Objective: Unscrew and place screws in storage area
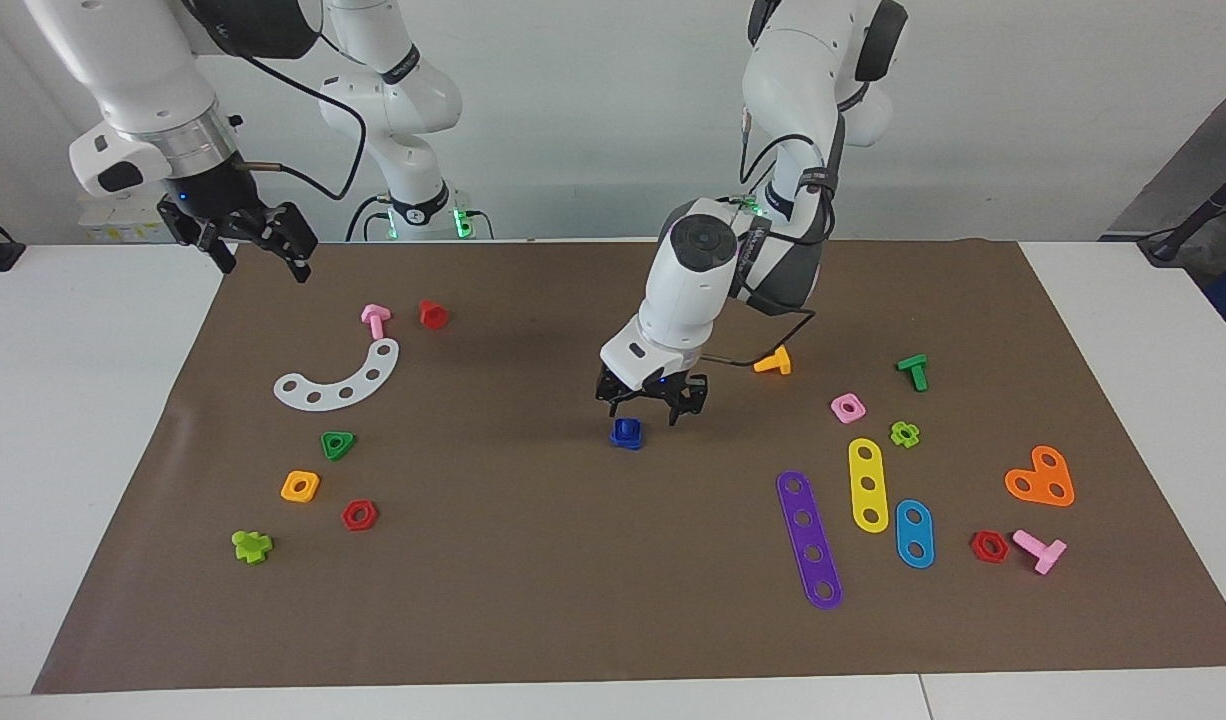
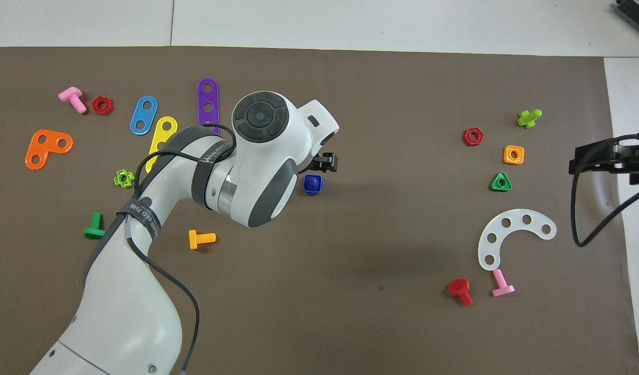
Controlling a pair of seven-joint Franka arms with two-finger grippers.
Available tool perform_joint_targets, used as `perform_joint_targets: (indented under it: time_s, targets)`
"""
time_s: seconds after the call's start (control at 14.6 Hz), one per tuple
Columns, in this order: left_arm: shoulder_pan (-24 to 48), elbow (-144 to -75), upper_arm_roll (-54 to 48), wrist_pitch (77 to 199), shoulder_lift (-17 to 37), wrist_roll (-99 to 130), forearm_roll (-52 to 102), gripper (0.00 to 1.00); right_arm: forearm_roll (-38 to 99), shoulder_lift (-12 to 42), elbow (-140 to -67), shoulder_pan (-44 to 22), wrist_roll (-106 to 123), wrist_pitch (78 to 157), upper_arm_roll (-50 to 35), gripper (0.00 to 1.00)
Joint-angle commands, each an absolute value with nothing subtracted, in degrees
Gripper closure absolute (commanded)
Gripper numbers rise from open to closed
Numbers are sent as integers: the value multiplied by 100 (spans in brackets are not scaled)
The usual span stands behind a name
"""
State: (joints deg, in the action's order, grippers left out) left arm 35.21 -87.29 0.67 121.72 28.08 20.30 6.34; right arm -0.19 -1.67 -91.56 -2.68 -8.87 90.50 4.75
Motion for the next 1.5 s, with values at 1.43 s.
perform_joint_targets:
  time_s: [1.43]
  targets:
    - [3884,-9264,149,13043,3217,1995,114,18,53,-281,-9272,-237,-800,9053,466,0]
